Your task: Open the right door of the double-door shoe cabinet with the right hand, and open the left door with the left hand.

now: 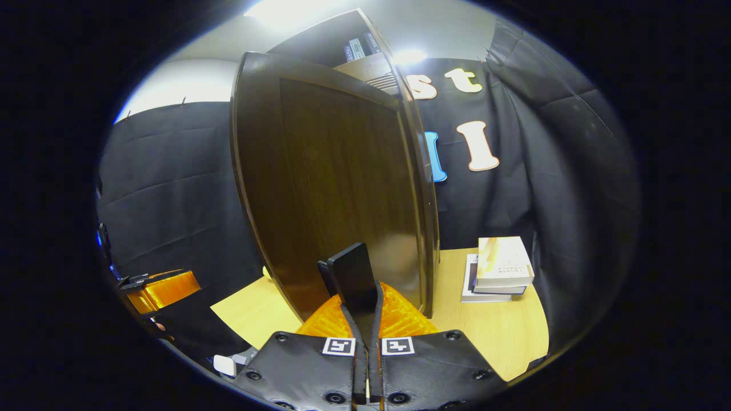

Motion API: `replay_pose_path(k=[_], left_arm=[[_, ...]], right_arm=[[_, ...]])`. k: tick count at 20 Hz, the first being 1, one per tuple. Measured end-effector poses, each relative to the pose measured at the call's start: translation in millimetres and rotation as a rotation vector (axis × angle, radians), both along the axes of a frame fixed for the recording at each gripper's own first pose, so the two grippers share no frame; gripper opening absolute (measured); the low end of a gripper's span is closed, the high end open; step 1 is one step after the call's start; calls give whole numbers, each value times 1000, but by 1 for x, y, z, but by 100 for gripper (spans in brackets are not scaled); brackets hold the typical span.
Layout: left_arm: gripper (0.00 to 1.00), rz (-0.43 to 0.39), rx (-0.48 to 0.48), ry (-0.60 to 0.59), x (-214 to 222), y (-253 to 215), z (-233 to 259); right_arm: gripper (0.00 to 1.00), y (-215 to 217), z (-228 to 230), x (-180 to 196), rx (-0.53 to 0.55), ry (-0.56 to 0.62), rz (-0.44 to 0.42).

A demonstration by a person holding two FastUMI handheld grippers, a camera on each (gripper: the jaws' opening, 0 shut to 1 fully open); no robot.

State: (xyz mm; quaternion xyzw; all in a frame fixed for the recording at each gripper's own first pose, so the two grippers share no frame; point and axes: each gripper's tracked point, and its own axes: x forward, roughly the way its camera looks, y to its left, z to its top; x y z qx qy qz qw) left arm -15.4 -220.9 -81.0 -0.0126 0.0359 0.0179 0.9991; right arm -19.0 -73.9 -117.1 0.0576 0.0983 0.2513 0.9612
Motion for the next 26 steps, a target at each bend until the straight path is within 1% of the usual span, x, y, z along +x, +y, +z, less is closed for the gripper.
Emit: replay_pose_path(k=[3,4,7,8,9,10,11,12,13,14,16,21,26], left_arm=[[92,-8,14,7,-6,-6,-4],[92,-12,17,8,-7,-7,-5],[92,-16,31,16,-13,-7,-9],[92,-18,34,17,-14,-7,-8],[92,-19,35,18,-15,-8,-9],[92,-22,36,18,-15,-7,-9],[92,-22,38,17,-16,-8,-8],[92,-23,40,17,-16,-8,-9],[92,-24,42,16,-17,-8,-8],[92,-26,43,15,-16,-9,-8],[92,-31,46,15,-17,-10,-8],[92,-37,56,26,-20,-11,-11],[92,-45,76,36,-21,-5,-14]], right_arm=[[3,-13,1,2,28,-7,2],[0,-18,1,4,32,-9,-1],[0,-35,0,7,23,-24,-21],[3,-41,0,9,18,-28,-30],[3,-47,0,11,16,-30,-42],[0,-50,1,12,18,-31,-55],[3,-57,1,15,22,-32,-67],[2,-62,2,17,29,-31,-72],[0,-62,1,16,34,-28,-67],[2,-61,2,17,31,-32,-63],[2,-62,3,17,14,-43,-72],[2,-65,1,16,16,-27,-120],[2,-66,2,13,3,-19,-189]])
